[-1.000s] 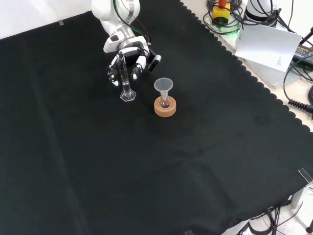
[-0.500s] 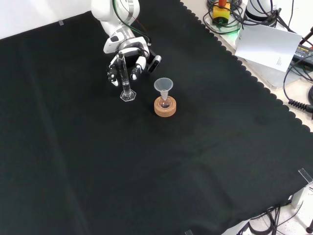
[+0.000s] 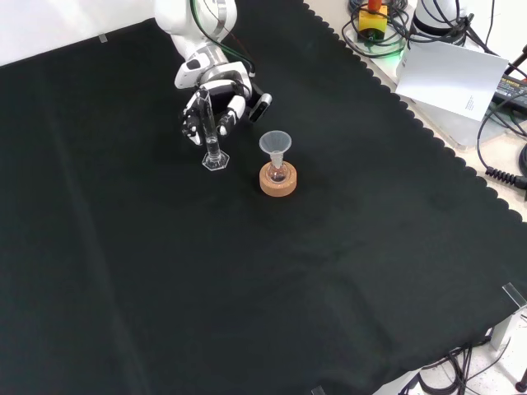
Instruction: Pick up the graduated cylinder.
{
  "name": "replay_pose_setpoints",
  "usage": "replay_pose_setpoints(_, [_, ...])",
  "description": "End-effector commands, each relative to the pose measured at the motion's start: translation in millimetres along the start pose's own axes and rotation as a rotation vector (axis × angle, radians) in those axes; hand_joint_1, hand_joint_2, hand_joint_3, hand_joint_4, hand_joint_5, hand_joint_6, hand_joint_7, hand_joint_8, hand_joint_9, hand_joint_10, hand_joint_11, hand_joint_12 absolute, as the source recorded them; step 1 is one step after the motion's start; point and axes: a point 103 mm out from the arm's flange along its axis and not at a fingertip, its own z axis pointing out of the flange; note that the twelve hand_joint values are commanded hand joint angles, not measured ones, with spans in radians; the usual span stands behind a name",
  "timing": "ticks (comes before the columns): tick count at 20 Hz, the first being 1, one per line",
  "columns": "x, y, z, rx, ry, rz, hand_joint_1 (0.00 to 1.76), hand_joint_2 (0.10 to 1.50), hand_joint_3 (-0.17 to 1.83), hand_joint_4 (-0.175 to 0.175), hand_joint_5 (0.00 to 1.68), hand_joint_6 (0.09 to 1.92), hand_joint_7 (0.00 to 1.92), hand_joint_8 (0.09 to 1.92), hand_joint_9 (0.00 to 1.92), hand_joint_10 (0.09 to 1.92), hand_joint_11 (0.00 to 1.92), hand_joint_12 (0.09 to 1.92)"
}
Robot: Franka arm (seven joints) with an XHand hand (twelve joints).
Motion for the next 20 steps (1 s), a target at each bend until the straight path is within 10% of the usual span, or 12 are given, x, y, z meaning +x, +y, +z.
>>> replay_pose_setpoints(1, [2.3,2.0,-2.2,0.004,0.001,-0.004,1.15,1.09,-0.17,-0.021,0.65,0.64,0.61,0.60,0.95,0.38,0.76,1.09])
replay_pose_setpoints(20, [0.1,3.3,3.9,0.033,0.001,-0.004,1.16,1.09,-0.17,-0.025,0.64,0.65,0.61,0.59,0.95,0.36,0.77,1.08])
